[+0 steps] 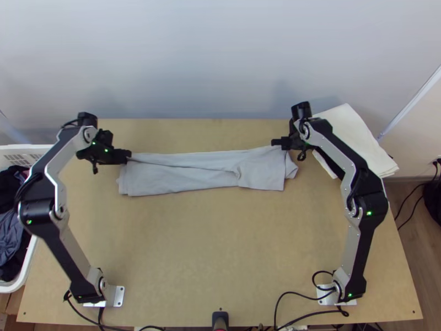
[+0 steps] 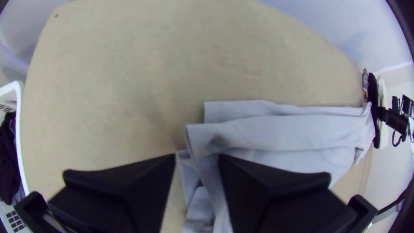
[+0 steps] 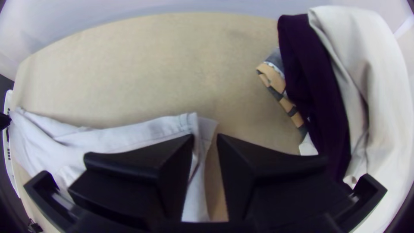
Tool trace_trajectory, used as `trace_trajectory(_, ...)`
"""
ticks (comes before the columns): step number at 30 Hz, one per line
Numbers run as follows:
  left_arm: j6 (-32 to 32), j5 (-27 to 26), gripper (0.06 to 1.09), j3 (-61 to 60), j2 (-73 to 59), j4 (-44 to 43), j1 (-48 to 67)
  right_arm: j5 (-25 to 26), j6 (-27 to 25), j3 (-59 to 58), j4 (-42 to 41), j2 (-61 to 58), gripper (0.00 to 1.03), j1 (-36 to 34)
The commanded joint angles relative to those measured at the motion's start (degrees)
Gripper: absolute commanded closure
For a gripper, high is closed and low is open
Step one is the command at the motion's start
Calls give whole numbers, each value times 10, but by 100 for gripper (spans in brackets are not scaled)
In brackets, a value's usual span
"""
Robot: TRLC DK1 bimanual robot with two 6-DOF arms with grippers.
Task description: Fold the t-shirt
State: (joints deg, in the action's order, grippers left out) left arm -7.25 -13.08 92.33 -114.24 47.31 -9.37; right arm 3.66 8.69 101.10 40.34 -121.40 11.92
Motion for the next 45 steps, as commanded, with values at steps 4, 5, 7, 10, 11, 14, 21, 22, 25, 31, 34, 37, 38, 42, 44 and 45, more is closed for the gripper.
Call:
trace_trajectory(4,22,-5,11,-22,96,-13,-23,6,-2,12,41,128,6,0)
trace_trajectory(5,23,-7,11,-24,103,-12,-28,6,-1,8,44,147,4,1)
trace_trajectory(7,21,-19,11,-37,119,-10,-36,6,2,-5,45,187,4,2)
trace_trajectory(10,20,-44,11,-63,137,-9,-46,5,3,-13,51,230,4,2)
trace_trajectory(11,20,-56,11,-73,141,-9,-50,3,3,-12,61,241,4,2)
trace_trajectory(14,20,-106,11,-104,156,-8,-60,-11,8,-8,81,267,4,-1)
trace_trajectory(21,15,-169,11,-160,147,-9,-68,-80,29,1,121,296,4,-27)
trace_trajectory(22,15,-170,11,-166,142,-13,-68,-99,33,5,126,296,4,-35)
trace_trajectory(25,14,-170,11,-174,130,-26,-73,-141,50,16,127,302,4,-56)
trace_trajectory(31,11,-171,11,-177,96,-47,-79,-164,59,21,127,303,4,-68)
trace_trajectory(34,10,-174,11,-178,74,-57,-79,-164,60,17,127,303,4,-68)
trace_trajectory(37,10,-179,11,-176,55,-63,-77,-164,60,10,127,303,4,-68)
trace_trajectory(38,10,-181,11,-175,48,-64,-76,-164,60,9,127,303,4,-69)
trace_trajectory(42,12,-186,11,-175,31,-68,-68,-163,59,2,127,305,4,-70)
trace_trajectory(44,13,-191,11,-175,23,-68,-61,-163,59,0,127,306,4,-70)
trace_trajectory(45,15,-193,11,-176,19,-69,-57,-163,59,-1,127,306,4,-70)
